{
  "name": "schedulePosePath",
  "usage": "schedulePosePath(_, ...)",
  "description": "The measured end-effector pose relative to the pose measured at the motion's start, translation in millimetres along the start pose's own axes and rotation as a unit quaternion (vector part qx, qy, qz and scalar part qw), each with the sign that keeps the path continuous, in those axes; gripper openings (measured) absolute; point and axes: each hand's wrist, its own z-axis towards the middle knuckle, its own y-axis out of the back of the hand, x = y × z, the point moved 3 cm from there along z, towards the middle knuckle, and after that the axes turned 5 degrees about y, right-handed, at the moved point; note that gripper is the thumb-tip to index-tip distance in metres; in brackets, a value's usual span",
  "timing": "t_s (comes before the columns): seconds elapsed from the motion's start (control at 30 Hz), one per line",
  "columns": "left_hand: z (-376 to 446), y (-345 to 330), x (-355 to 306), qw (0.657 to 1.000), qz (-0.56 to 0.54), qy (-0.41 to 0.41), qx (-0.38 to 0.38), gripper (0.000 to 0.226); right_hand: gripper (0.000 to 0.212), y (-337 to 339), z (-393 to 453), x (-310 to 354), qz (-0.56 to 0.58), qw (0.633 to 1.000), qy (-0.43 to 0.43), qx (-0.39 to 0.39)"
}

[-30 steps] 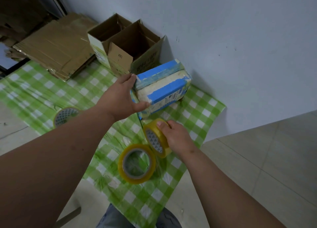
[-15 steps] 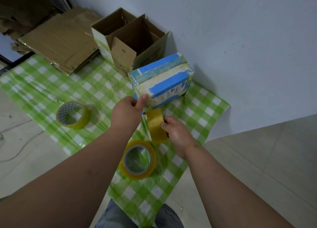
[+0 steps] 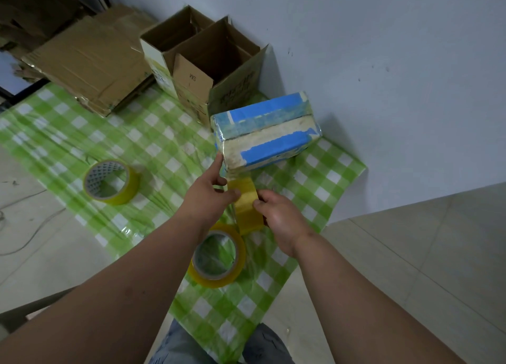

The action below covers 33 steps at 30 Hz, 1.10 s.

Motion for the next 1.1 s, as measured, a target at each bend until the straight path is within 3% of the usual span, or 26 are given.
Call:
schedulePosePath(0.13,5,-5,-4,0.998,-0.023,-0.012,-0.061,0.067,0.020,3,1,1,-0.003,1.000,0.010,0.005)
schedulePosePath(0.23,8,-9,-5,0.994,-0.061,0.023,-0.086,0.045,0.019,8,2,1,0.026,1.000,0.013,0.006)
schedulePosePath(0.33,10,-11,-4,0.988,-0.124,0.050,-0.080,0.021,0.026,20,5,-1,0.021,0.998,0.019,-0.053)
schedulePosePath(0.5,11,-15,-4,0.987,-0.133,0.061,-0.064,0.019,0.029,42,11,-12,-0.168,0.973,0.001,-0.161)
schedulePosePath(0.7,14,-15,-6,0.980,-0.171,0.089,-0.048,0.016,0.038,39,18,-36,-0.332,0.936,-0.047,-0.102)
schedulePosePath(0.8,13,-11,-5,0.977,-0.179,0.106,-0.042,0.007,0.036,36,20,-40,-0.385,0.915,-0.034,-0.115)
schedulePosePath(0.93,12,-6,-4,0.972,-0.198,0.121,-0.032,0.006,0.023,37,25,-36,-0.415,0.904,-0.030,-0.098)
schedulePosePath(1.1,15,-7,-4,0.970,-0.209,0.119,-0.038,0.012,0.019,45,22,-20,-0.343,0.931,0.001,-0.128)
